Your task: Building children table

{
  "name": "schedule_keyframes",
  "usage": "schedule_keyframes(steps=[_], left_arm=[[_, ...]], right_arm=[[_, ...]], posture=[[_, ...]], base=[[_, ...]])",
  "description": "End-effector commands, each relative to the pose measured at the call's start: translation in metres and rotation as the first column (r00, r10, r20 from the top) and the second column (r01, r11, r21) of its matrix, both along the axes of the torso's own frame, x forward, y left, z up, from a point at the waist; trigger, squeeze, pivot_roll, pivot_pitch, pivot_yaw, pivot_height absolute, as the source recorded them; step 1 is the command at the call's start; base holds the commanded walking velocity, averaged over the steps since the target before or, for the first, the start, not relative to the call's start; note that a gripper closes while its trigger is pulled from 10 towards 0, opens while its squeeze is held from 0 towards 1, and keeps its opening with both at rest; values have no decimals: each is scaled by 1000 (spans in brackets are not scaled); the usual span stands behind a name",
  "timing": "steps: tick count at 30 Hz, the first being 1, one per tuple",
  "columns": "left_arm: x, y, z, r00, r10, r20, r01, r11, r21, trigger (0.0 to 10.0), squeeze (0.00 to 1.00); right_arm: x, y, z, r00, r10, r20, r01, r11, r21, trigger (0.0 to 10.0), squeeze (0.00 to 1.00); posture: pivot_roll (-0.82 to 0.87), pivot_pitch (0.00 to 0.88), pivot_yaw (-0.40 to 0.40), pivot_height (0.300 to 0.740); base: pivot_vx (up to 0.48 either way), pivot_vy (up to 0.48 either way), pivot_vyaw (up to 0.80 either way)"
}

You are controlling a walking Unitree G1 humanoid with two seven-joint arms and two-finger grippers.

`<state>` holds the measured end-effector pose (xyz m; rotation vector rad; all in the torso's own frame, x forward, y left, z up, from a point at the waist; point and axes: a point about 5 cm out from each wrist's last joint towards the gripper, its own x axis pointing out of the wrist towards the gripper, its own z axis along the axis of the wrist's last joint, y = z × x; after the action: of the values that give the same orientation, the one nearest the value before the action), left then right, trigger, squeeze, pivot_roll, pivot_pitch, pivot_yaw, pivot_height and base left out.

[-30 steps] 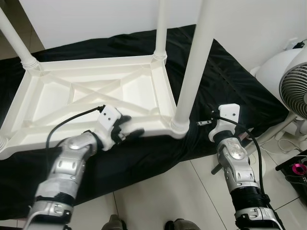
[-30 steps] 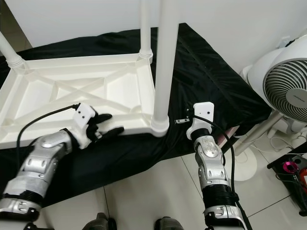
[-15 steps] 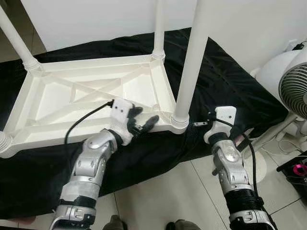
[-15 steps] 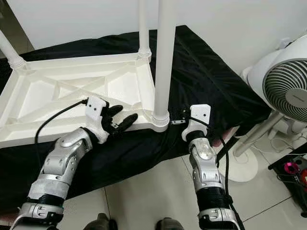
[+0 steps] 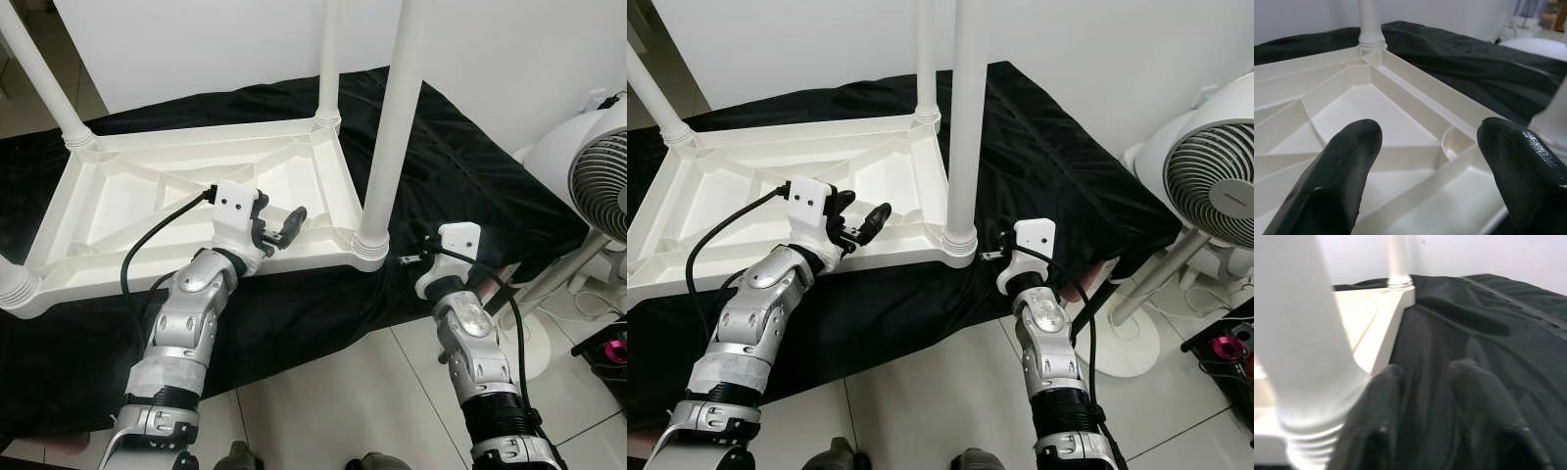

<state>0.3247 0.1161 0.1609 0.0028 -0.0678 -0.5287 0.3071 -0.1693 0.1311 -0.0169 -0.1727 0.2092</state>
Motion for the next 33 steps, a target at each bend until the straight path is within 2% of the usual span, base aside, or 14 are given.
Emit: schedule_keyframes(steps=[1,6,8,11,12,13,14,15,17,20,26,27,33], left_arm=[[-4,3,-3,1000,-11,13,11,999,39,10000,0],[-14,4,-2,997,-71,39,67,993,96,10000,0],[-14,4,-2,997,-71,39,67,993,96,10000,0],[-30,5,-1,975,-216,47,207,967,149,10000,0],[-30,5,-1,975,-216,47,207,967,149,10000,0],[-36,5,1,963,-266,48,258,956,137,10000,0],[-39,4,2,954,-296,49,288,949,126,10000,0],[-44,4,5,941,-334,48,328,939,105,10000,0],[-44,4,5,941,-334,48,328,939,105,10000,0],[-58,-4,8,899,-436,30,429,893,136,10000,0],[-58,-6,8,902,-430,36,420,893,160,10000,0],[-58,-9,8,904,-426,35,415,894,167,10000,0],[-60,-15,7,898,-439,27,429,888,167,10000,0]], right_arm=[[-3,-1,1,1000,27,13,-27,1000,6,10000,1000],[-11,-5,8,991,129,30,-129,992,-6,10000,1000],[-11,-5,8,991,129,30,-129,992,-6,10000,1000],[-22,-11,17,968,252,15,-251,968,-28,10000,1000],[-22,-11,17,968,252,15,-251,968,-28,10000,1000],[-24,-13,20,957,291,8,-291,956,-40,10000,1000],[-26,-14,21,949,314,4,-314,948,-47,10000,420],[-29,-13,23,932,363,-5,-362,931,-50,10000,0],[-29,-13,23,932,363,-5,-362,931,-50,10000,0],[-28,-9,33,870,492,-30,-492,863,-112,10000,0],[-19,-6,35,870,492,-26,-491,863,-121,10000,0],[-7,-2,35,875,482,-34,-482,866,-135,10000,0],[9,1,34,882,467,-53,-470,870,-149,10000,0]], posture=[[-97,0,62,740],[-93,0,54,740],[-93,0,54,740],[-84,0,46,740],[-84,0,46,740],[-82,0,43,740],[-82,0,43,740],[-79,0,42,740],[-79,0,42,740],[-71,0,34,740],[-70,0,34,740],[-66,0,27,740],[-59,0,17,740]], base=[[0,0,0],[0,0,0],[0,0,0],[0,0,0],[0,0,0],[0,0,0],[0,0,0],[0,0,0],[0,0,0],[0,0,0],[0,0,0],[0,0,0],[0,0,0]])
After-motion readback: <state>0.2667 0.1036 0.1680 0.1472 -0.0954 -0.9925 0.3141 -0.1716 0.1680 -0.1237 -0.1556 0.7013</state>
